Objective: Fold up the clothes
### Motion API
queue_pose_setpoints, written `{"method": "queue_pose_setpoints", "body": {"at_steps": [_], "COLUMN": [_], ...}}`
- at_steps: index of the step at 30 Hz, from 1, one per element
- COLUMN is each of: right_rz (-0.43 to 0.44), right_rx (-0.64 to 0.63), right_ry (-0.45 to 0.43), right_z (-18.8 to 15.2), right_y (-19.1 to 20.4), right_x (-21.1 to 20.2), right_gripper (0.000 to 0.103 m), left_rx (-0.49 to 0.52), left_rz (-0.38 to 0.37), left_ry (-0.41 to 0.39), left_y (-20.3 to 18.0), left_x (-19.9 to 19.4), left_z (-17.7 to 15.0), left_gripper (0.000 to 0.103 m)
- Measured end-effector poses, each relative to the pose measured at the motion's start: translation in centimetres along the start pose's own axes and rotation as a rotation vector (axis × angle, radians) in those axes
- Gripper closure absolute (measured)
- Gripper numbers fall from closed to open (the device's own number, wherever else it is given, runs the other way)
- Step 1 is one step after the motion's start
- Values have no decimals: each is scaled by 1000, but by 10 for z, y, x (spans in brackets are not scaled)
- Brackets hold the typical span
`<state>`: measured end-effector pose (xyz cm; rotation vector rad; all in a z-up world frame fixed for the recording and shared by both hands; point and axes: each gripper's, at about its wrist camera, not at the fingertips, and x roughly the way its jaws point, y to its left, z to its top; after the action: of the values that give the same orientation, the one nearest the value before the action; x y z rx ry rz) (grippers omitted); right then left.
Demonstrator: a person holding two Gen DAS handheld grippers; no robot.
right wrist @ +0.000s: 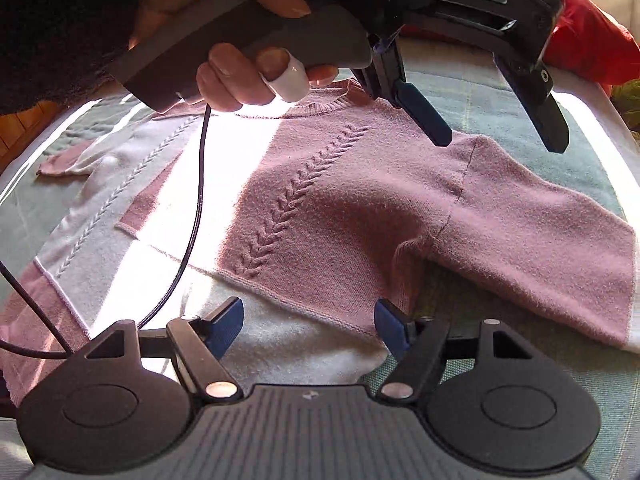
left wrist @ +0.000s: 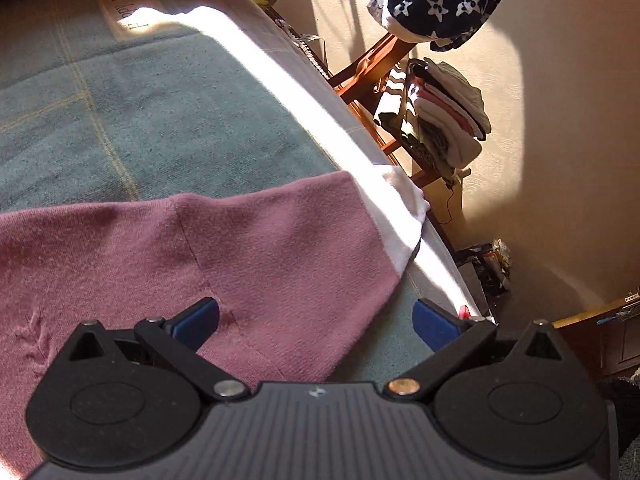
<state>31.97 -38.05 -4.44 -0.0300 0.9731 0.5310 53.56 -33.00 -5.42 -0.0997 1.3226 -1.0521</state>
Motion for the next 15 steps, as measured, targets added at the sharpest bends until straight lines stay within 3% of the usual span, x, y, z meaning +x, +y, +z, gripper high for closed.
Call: {"method": "queue_pose_setpoints", "body": {"at_steps": [7, 15], "right_rz": [-10, -103], "right_rx": [-45, -249], "right_ry": [-15, -116], "right_z": [-6, 40], "right_y": [12, 20], "right_x": [-5, 29], "right_gripper": [24, 22], "left_rx": [24, 50], "left_rz": [31, 67], "left_ry": [-5, -13], "left_y": [5, 9], "left_x": [0, -2], "left_z": [17, 36], "left_gripper": [2, 1]}}
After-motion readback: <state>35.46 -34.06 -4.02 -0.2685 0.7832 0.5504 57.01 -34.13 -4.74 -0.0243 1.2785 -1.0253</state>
